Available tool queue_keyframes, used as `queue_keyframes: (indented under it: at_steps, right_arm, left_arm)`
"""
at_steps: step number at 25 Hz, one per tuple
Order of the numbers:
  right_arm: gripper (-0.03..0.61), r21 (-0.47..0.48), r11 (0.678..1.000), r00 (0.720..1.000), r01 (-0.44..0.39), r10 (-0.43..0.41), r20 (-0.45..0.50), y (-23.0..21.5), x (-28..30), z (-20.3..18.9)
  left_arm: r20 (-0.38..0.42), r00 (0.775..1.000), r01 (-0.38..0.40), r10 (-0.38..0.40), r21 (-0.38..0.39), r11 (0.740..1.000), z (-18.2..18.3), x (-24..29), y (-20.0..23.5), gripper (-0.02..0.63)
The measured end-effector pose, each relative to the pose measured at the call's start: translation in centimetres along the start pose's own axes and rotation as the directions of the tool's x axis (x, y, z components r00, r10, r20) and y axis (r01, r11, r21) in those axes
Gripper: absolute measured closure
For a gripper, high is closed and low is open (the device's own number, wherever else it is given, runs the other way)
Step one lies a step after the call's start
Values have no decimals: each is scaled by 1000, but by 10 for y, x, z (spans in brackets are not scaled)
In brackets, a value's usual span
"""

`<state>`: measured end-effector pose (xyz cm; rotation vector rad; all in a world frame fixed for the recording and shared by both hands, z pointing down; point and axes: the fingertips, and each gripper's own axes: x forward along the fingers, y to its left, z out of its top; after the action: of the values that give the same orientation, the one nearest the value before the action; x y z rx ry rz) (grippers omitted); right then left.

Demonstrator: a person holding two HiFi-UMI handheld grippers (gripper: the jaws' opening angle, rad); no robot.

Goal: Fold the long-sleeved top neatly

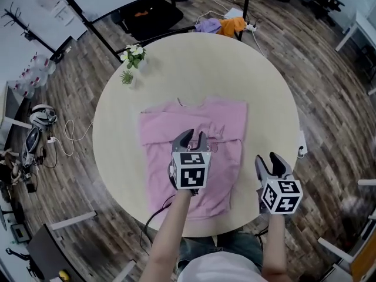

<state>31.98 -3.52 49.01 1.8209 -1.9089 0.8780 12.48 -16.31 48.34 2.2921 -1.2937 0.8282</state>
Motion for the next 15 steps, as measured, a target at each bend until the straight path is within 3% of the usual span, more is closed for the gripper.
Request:
queue_keyframes:
  at_steps: [9, 15]
  right_arm:
    - [348, -110, 987, 993, -118, 117, -14, 35, -13, -12]
    - [348, -158, 974, 987, -163, 161, -24, 61, -22, -29]
  left_arm:
    - [70, 982, -168, 177, -113, 979, -25, -98, 56, 512]
    - [85, 967, -219, 238, -190, 957, -60, -152, 81, 512]
